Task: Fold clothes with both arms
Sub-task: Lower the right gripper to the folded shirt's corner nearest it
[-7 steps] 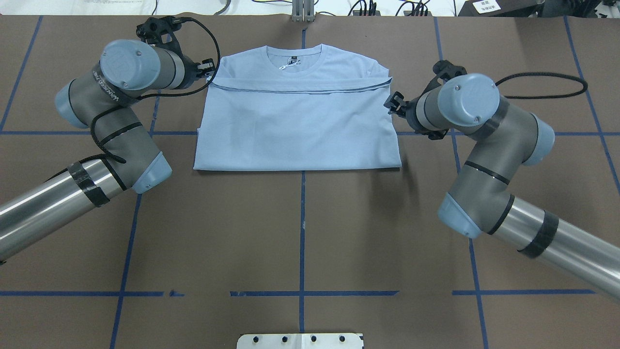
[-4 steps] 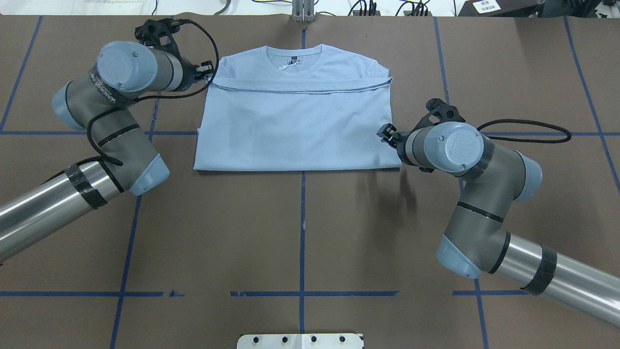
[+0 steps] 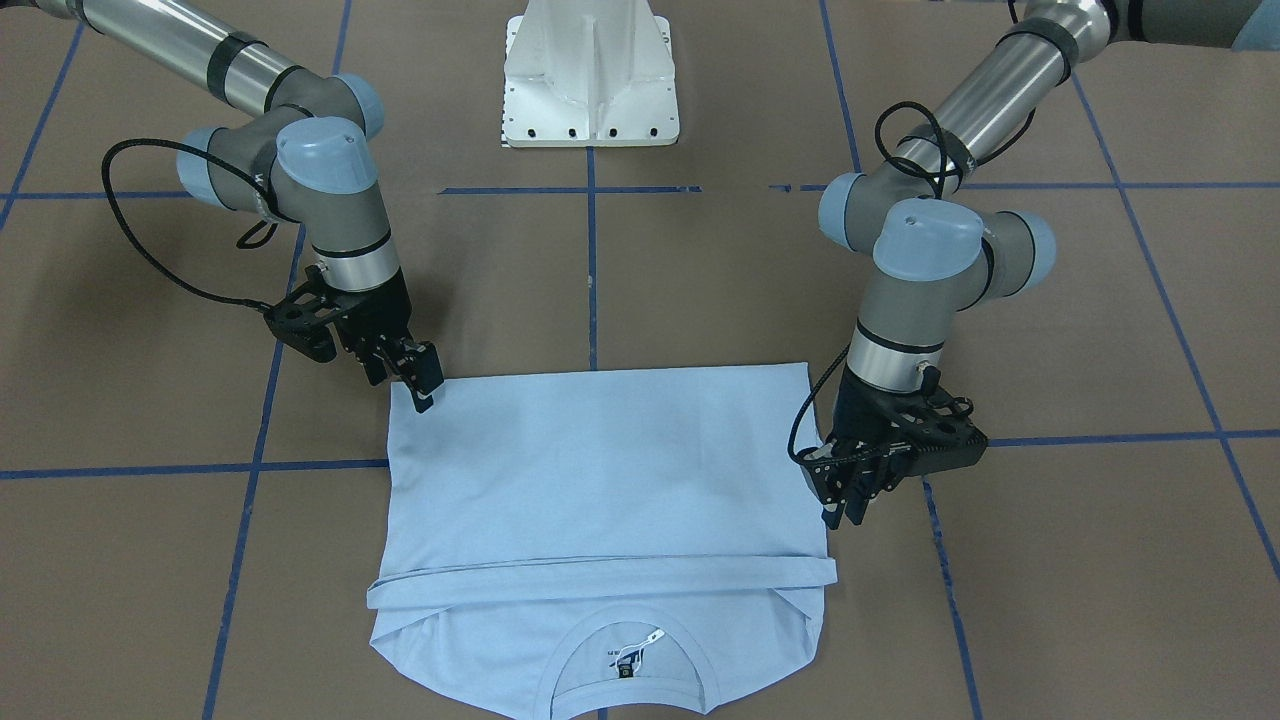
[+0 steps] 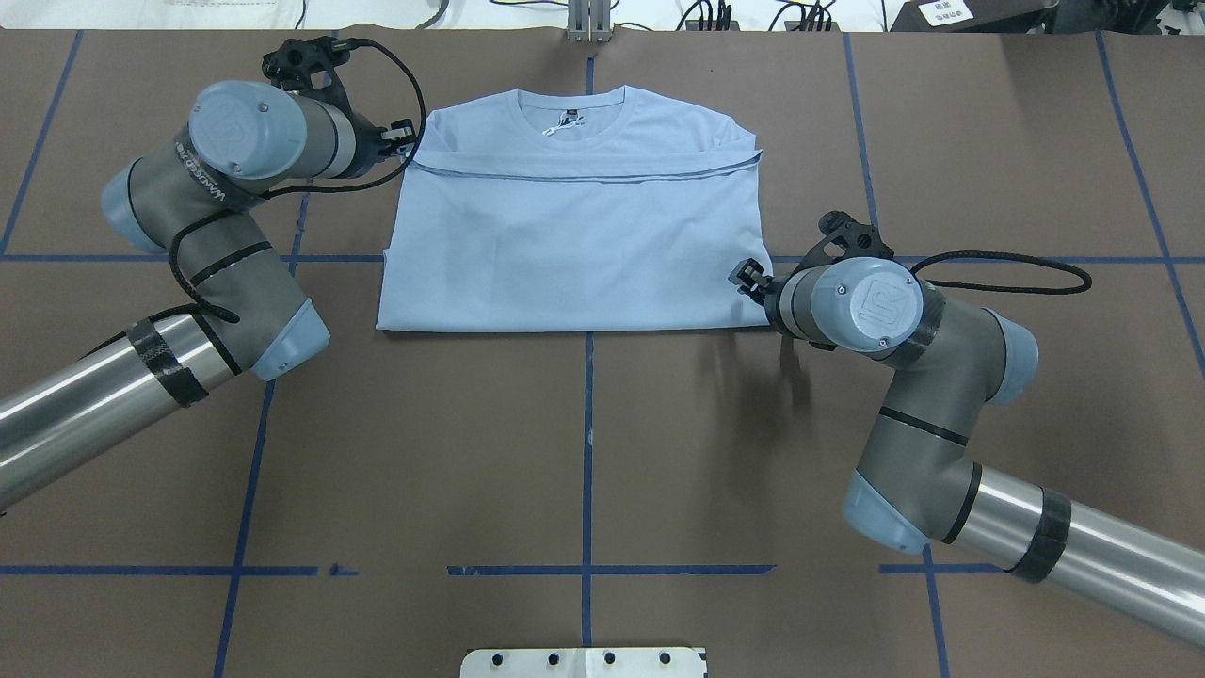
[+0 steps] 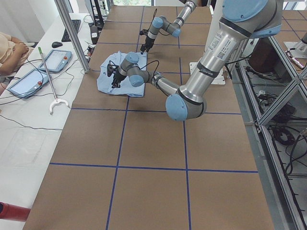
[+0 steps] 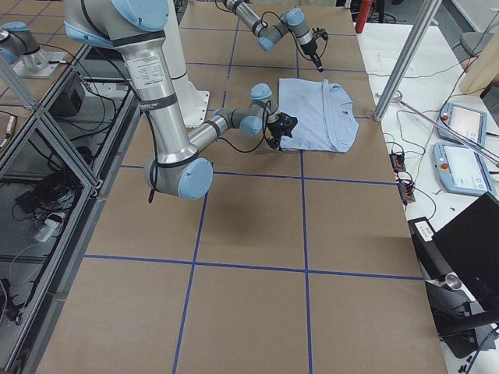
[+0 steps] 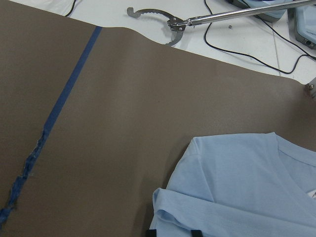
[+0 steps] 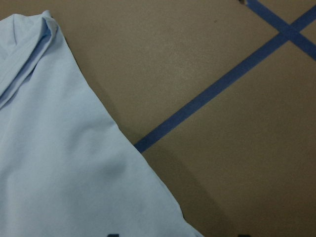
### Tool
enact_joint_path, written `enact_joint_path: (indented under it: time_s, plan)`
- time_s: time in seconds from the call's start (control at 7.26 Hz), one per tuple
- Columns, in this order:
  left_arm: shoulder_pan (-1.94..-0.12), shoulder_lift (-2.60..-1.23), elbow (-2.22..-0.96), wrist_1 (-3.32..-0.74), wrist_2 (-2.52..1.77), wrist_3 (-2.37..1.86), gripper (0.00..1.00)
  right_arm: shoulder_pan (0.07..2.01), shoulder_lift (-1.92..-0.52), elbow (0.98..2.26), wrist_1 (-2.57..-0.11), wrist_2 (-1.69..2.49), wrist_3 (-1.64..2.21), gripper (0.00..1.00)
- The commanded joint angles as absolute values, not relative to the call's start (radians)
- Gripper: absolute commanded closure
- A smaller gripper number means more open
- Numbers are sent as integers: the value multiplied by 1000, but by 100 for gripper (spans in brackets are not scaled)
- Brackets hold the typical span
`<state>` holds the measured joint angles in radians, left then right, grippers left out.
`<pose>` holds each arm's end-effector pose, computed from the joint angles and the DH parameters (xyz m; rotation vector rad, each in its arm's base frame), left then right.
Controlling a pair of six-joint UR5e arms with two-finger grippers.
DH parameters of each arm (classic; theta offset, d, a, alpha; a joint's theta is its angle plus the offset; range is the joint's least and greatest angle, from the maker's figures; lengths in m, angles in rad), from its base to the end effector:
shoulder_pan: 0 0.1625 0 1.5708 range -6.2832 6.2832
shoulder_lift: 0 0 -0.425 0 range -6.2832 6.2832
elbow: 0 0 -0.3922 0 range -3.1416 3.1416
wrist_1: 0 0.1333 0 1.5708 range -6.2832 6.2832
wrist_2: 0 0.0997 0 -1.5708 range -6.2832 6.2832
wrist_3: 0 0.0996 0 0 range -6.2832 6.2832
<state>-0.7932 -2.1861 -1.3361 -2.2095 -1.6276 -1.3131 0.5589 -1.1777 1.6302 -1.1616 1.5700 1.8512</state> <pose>0.4327 -0.6214 0.3310 0.4709 0.9165 -0.4589 -0.4855 -0.4609 0.3728 0.1238 -0.8775 0.7859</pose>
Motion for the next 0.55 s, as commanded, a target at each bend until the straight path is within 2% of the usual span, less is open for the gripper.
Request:
enact_joint_path:
  time_s: [0.0,0.41]
  plan:
    - [-792,-2189,-1336,-2206,-1628,-1313,64,560,-1181,1643,-1167,1572,1850,100]
    - [-792,-2189,-1336,-2206,-1628,-1313,64,558,-1189,1644,-1167,1574,1850,100]
